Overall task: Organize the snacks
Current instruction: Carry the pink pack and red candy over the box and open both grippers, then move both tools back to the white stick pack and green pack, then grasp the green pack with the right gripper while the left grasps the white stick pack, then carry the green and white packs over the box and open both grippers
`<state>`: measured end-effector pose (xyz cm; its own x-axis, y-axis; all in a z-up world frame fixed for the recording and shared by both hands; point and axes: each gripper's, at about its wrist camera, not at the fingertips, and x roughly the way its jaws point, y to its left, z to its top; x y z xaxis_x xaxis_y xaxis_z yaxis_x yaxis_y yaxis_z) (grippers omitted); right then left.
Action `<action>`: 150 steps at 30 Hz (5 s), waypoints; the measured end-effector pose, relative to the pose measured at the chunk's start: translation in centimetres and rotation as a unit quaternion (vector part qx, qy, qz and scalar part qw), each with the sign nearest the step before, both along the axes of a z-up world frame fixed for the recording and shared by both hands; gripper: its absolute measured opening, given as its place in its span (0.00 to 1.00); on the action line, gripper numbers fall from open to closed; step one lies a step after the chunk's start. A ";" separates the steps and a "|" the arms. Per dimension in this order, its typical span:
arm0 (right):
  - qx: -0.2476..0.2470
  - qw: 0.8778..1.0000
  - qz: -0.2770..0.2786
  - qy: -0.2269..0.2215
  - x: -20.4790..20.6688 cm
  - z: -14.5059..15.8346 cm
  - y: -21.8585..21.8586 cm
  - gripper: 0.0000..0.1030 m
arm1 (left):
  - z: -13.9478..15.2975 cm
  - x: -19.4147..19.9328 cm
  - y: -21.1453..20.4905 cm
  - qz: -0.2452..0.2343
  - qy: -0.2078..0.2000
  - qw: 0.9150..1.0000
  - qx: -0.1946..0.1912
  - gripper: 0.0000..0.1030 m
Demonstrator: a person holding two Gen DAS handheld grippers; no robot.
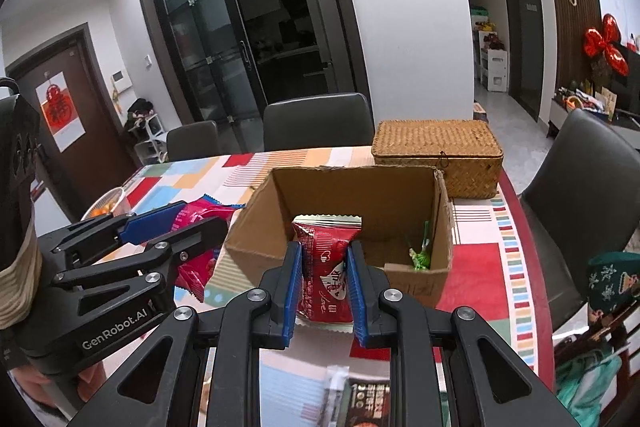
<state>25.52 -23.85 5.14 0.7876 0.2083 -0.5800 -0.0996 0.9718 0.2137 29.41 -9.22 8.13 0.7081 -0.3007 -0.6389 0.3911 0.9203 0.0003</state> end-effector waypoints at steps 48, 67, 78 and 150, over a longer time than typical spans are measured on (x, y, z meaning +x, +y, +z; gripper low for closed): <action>-0.067 0.995 -0.046 0.064 -8.9 -7.4 -3.1 0.39 | -11.0 -10.2 -2.2 -0.007 0.114 0.993 0.024 0.60; -0.033 0.980 -0.080 0.180 -9.2 -17.0 -5.7 0.39 | -18.1 -8.5 -4.3 -0.011 0.191 0.979 0.064 0.59; -0.050 0.977 -0.075 0.195 -7.8 -18.7 -5.6 0.39 | -20.2 -6.7 -5.4 -0.008 0.215 0.974 0.074 0.56; -0.071 0.986 -0.058 0.139 -9.6 -15.3 -3.0 0.44 | -18.5 -8.8 -4.2 -0.041 0.197 0.979 0.038 0.31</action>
